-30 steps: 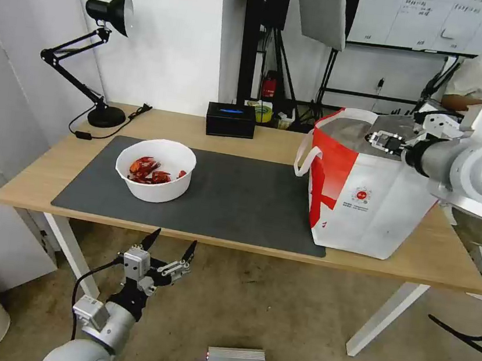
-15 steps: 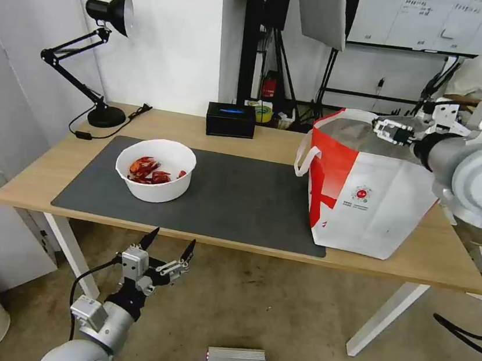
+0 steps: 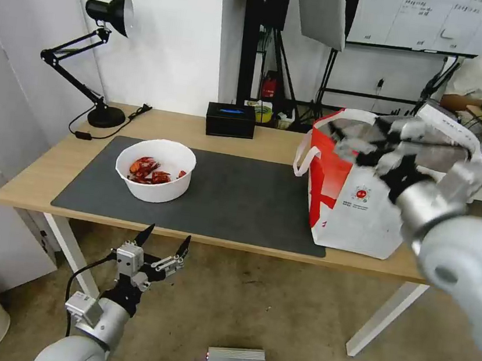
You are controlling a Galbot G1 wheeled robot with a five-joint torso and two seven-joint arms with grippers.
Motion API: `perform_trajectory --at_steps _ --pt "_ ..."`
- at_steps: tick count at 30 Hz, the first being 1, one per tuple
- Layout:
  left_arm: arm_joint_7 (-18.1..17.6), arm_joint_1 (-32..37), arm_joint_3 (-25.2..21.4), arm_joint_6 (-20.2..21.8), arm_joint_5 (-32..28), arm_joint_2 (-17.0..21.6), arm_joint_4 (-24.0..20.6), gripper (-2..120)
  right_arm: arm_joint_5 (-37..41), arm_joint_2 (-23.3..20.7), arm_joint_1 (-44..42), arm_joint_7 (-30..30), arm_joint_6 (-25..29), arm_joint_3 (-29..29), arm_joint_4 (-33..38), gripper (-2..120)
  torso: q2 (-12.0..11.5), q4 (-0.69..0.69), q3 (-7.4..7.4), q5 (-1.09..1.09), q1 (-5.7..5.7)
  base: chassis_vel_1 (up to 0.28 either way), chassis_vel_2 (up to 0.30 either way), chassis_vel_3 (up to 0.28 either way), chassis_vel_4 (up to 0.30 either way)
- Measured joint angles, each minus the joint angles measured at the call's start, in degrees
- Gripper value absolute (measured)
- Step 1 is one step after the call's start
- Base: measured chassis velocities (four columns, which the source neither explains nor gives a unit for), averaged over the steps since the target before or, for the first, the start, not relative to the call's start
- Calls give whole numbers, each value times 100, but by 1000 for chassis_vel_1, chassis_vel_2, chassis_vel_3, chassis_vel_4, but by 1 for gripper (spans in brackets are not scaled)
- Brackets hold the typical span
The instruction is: Pick up the trash from the table and place it into the takeout bag.
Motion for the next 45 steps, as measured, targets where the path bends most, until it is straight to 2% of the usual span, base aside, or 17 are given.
perform_trajectory --at_steps 3,4,9,15,19,27,45 --pt "8 6 -31 -1 -19 24 -4 100 -278 79 -416 -54 104 5 105 100 0 0 0 1 0 0 0 0 0" --pt "14 19 -58 -4 -33 51 -5 100 -636 154 -886 -140 258 8 148 100 0 -1 0 1 0 0 0 0 0" --pt "37 42 -74 -26 -44 64 4 100 -1224 317 -1669 -312 684 -11 124 100 0 -1 0 0 0 0 0 0 0" --pt "114 23 -24 -95 -44 52 117 100 -2271 706 -2759 -372 1775 -178 -178 100 0 -1 0 1 -1 0 0 0 0" --pt "138 10 11 -115 -43 56 167 100 -2645 876 -3159 -327 2136 -239 -322 100 0 -1 0 1 -1 0 0 0 0" --pt "143 2 63 -118 -25 46 169 100 -3086 927 -3519 -110 2412 -317 -492 100 0 -1 0 1 0 0 0 0 0" --pt "145 -7 54 -125 -33 63 131 100 -3488 1140 -3808 217 2503 -592 -780 100 0 -1 0 1 0 0 0 0 0"
